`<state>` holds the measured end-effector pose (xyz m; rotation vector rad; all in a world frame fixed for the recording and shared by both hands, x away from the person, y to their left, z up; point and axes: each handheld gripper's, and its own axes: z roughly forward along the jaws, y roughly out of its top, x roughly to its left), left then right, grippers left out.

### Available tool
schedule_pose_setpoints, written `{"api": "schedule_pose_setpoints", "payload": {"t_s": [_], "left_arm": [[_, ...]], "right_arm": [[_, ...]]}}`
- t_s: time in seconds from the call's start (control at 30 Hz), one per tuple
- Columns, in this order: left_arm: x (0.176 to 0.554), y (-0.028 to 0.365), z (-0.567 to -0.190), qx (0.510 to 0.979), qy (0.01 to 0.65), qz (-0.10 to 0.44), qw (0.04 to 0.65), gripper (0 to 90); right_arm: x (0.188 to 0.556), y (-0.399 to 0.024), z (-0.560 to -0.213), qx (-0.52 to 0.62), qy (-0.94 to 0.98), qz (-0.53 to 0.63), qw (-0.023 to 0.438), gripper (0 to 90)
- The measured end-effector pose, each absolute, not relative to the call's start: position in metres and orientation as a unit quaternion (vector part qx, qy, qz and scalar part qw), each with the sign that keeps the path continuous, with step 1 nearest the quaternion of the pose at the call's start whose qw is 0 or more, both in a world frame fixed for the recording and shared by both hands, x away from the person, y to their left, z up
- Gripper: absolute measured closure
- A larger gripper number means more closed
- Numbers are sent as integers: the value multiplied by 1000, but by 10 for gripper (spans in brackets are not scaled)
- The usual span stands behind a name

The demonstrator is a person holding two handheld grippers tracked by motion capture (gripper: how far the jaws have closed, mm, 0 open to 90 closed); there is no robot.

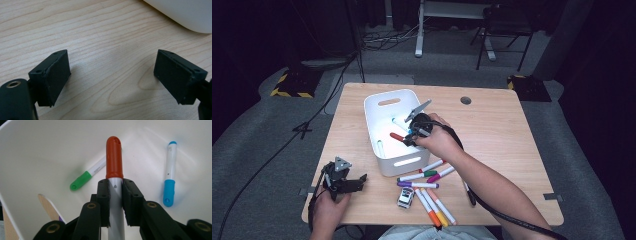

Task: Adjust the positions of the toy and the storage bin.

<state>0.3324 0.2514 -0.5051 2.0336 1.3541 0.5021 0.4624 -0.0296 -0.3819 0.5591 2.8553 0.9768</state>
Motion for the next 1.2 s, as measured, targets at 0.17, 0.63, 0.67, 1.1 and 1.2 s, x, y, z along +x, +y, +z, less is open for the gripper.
{"api": "schedule_pose_setpoints", "payload": {"t_s": [0.17,0.63,0.67,1.1,1.2], "left_arm": [[332,251,-505,772,515,192,318,139],[332,251,-505,773,515,190,318,139],[332,251,-505,773,515,190,318,140],[332,252,-505,773,515,189,319,140],[332,252,-505,773,515,189,318,140]], "right_arm": [[461,-27,-386,199,930,306,27,770],[462,-28,-385,202,918,340,24,575],[461,-30,-381,203,913,352,23,532],[446,-81,-328,211,879,425,49,536],[443,-91,-322,212,874,434,53,536]]}}
